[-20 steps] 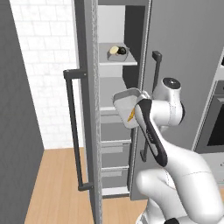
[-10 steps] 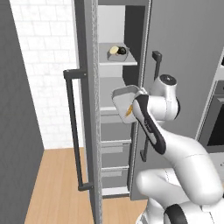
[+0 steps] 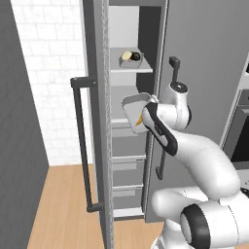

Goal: Take the meat container that has the shrimp and place it on the second highest rack of the freezer. Then take the vegetable container that has the mushroom and cucumber and place it on the highest rack of the freezer.

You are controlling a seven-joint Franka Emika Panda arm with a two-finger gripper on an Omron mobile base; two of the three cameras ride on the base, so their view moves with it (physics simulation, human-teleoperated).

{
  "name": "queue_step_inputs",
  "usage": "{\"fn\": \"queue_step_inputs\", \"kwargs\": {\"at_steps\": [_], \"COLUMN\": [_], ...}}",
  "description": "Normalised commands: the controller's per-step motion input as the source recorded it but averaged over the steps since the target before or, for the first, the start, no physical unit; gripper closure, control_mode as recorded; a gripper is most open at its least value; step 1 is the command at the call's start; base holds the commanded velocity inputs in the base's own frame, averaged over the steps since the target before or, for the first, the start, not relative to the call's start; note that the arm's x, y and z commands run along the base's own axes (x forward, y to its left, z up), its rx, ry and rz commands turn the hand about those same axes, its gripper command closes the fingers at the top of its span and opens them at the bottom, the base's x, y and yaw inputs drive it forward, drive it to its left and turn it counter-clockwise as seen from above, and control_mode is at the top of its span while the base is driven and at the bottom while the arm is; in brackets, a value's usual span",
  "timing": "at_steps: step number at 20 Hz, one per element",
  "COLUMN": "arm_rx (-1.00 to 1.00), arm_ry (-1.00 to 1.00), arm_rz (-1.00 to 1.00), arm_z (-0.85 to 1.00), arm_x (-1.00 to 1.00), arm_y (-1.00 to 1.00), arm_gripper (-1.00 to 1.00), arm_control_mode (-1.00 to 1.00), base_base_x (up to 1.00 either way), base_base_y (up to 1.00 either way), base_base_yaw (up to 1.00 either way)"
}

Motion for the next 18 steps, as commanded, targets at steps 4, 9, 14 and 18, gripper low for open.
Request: {"fn": "queue_step_inputs", "kwargs": {"at_steps": [4, 9, 14, 18], "arm_rx": [0.00, 0.00, 0.00, 0.00], "arm_ry": [0.00, 0.00, 0.00, 0.00], "arm_rz": [-0.01, -0.01, -0.02, -0.03], "arm_z": [-0.12, -0.14, -0.14, -0.18], "arm_x": [0.46, 0.43, 0.43, 0.42], "arm_y": [0.00, 0.00, 0.04, 0.07], "arm_gripper": [1.00, 1.00, 1.00, 1.00], "arm_control_mode": [-1.00, -1.00, -1.00, -1.00], "base_base_x": [0.00, 0.00, 0.00, 0.00], "base_base_y": [0.00, 0.00, 0.00, 0.00], "base_base_yaw": [0.00, 0.00, 0.00, 0.00]}}
